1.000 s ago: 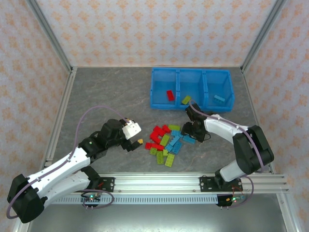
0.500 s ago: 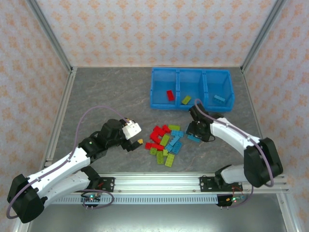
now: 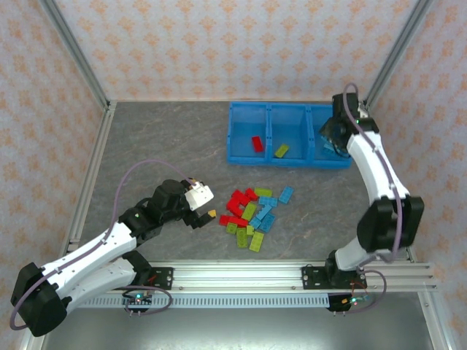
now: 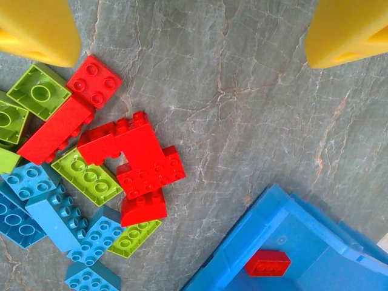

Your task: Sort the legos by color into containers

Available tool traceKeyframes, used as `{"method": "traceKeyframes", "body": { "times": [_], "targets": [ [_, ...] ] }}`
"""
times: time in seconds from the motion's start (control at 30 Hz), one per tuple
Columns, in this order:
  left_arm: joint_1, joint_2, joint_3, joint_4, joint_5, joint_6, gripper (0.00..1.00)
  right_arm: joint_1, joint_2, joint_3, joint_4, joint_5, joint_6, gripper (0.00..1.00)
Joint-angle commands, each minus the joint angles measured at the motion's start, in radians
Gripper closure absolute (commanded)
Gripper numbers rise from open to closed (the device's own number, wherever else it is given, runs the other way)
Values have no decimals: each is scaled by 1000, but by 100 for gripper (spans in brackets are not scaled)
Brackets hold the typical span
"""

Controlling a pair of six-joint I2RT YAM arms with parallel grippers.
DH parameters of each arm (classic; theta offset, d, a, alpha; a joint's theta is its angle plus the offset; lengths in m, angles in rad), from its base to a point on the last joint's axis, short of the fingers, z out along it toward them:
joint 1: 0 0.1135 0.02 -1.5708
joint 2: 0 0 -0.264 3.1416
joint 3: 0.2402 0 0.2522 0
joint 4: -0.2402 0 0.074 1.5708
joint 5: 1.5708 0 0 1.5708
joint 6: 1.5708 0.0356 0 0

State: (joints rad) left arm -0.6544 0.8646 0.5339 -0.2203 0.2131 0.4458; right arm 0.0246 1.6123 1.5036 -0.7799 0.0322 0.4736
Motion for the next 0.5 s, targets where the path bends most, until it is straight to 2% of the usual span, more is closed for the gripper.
{"method": "traceKeyframes", "body": {
  "times": [0.0,0.1,0.23,0.37,0.47],
  "targets": [
    [1,-16,20,-31,5,13,4,-42,155,114,-21,-31,-36,38],
    [0,-24,17,-36,-2,16,4,-57,296,230,-57,-61,-39,37],
    [1,-32,15,-47,-10,26,4,-67,407,354,-133,-80,-30,26],
    [1,-29,18,-47,-15,31,4,-68,364,337,-144,-81,5,14],
    [0,-20,16,-32,-20,10,4,-67,271,274,-128,-91,20,12]
  ]
}}
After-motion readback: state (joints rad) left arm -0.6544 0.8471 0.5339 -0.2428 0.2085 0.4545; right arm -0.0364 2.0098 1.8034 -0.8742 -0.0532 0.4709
